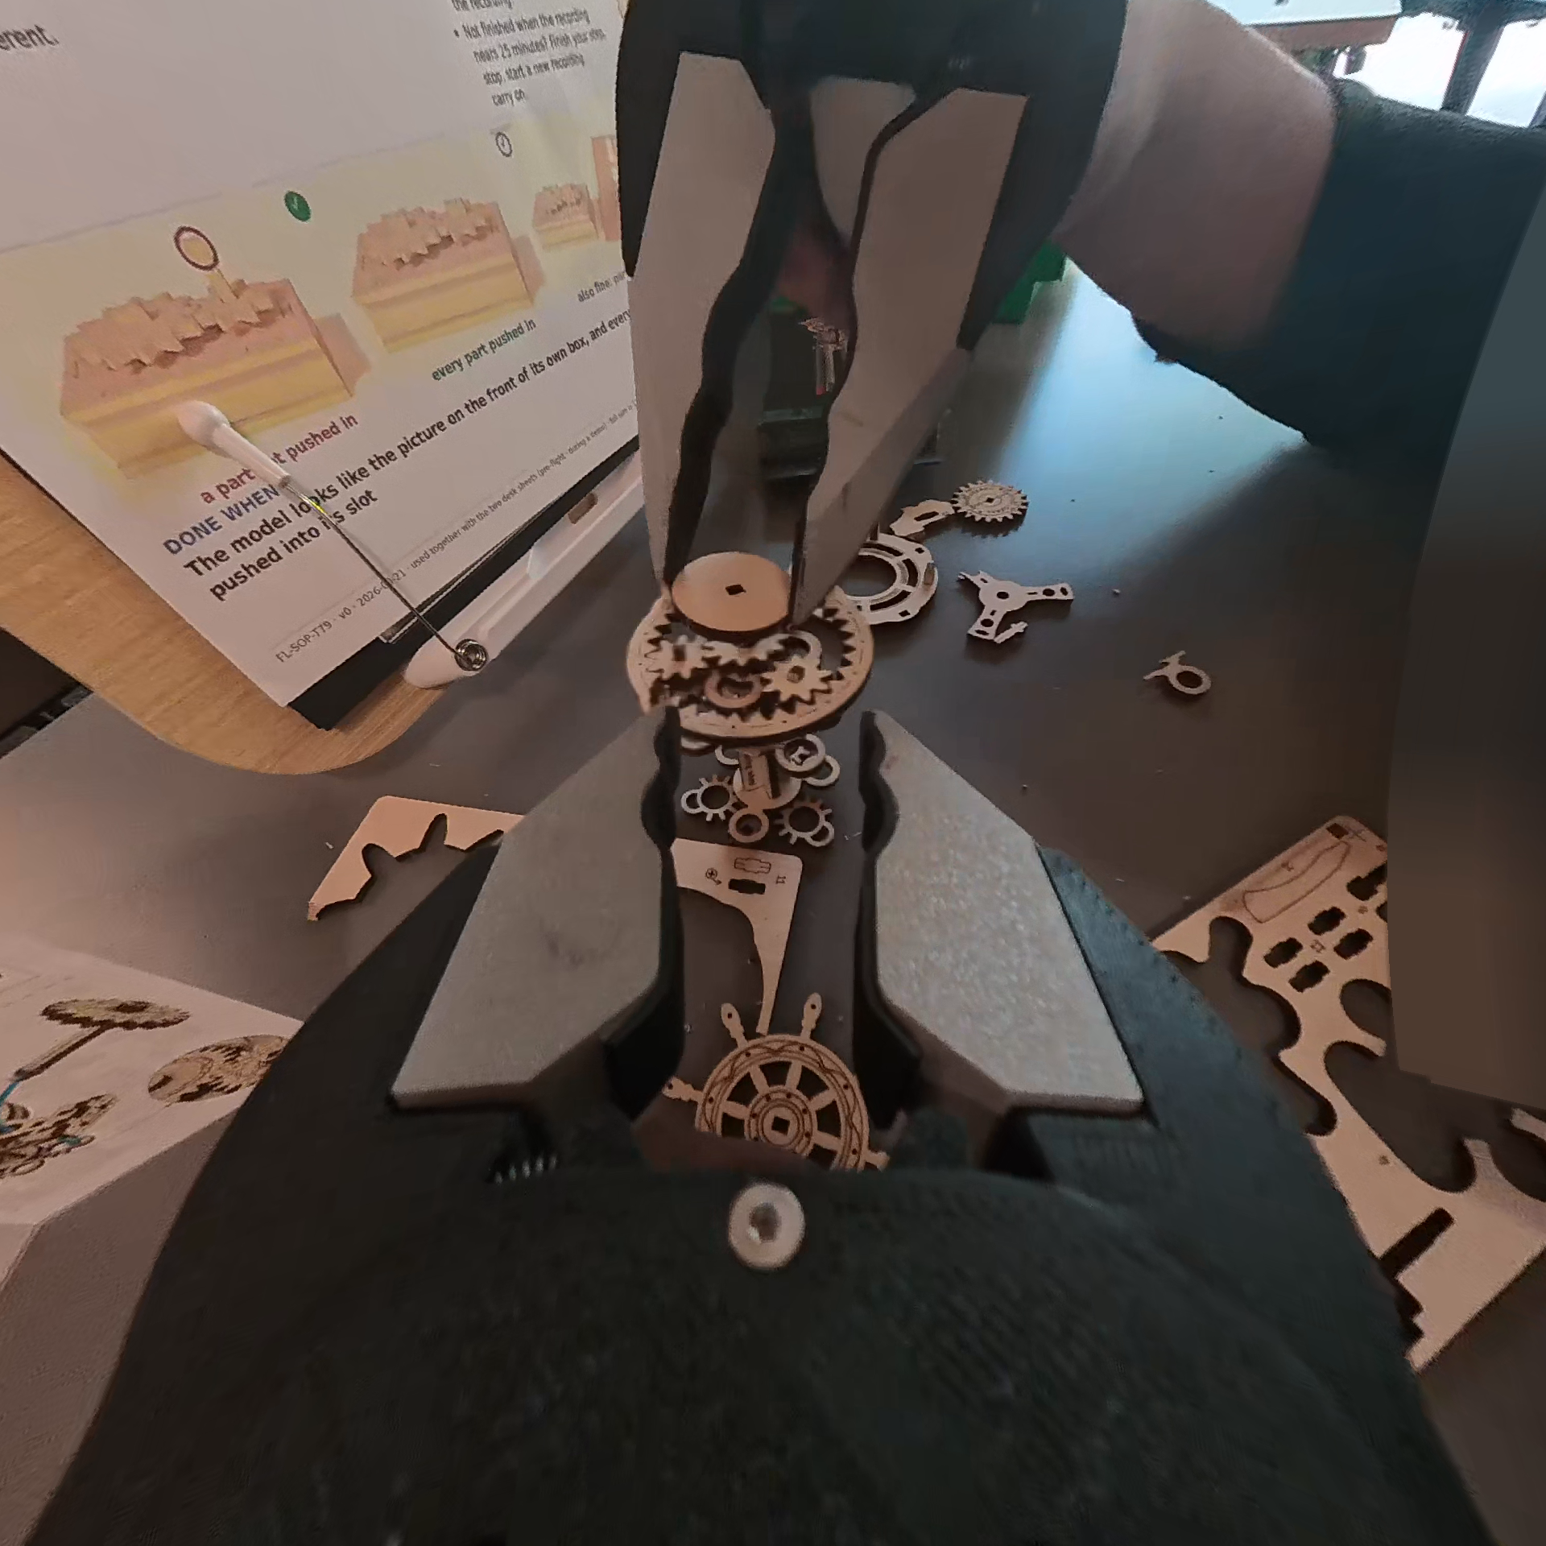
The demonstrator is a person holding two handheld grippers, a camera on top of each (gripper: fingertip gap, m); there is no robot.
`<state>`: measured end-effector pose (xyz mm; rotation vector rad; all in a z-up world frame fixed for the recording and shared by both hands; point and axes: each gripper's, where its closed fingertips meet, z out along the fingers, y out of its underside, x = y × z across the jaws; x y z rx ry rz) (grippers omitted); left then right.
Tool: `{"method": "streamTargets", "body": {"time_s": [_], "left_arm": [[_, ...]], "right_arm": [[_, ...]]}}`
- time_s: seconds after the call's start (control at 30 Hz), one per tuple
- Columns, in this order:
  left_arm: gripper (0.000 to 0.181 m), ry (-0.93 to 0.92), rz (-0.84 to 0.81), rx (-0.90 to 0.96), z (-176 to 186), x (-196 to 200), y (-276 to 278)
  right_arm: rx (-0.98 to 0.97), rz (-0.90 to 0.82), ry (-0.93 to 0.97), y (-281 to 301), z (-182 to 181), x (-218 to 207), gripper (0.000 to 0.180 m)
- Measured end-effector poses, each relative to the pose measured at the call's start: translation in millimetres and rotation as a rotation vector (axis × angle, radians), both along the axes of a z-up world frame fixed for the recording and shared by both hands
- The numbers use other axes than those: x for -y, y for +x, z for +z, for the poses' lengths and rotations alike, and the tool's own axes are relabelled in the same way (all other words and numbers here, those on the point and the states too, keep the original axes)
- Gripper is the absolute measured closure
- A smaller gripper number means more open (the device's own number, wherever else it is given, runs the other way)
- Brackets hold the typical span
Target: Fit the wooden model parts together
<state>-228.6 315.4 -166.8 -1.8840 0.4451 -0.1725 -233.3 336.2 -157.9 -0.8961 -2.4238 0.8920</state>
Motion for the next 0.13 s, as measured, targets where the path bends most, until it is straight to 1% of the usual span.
{"method": "streamTargets", "body": {"time_s": [0.13], "left_arm": [[0.141, 0.005, -0.002, 0.01, 2.5, 0.3, 0.5]], "right_arm": [[0.005, 0.006, -0.015, -1.0, -1.0, 0.1, 0.152]]}}
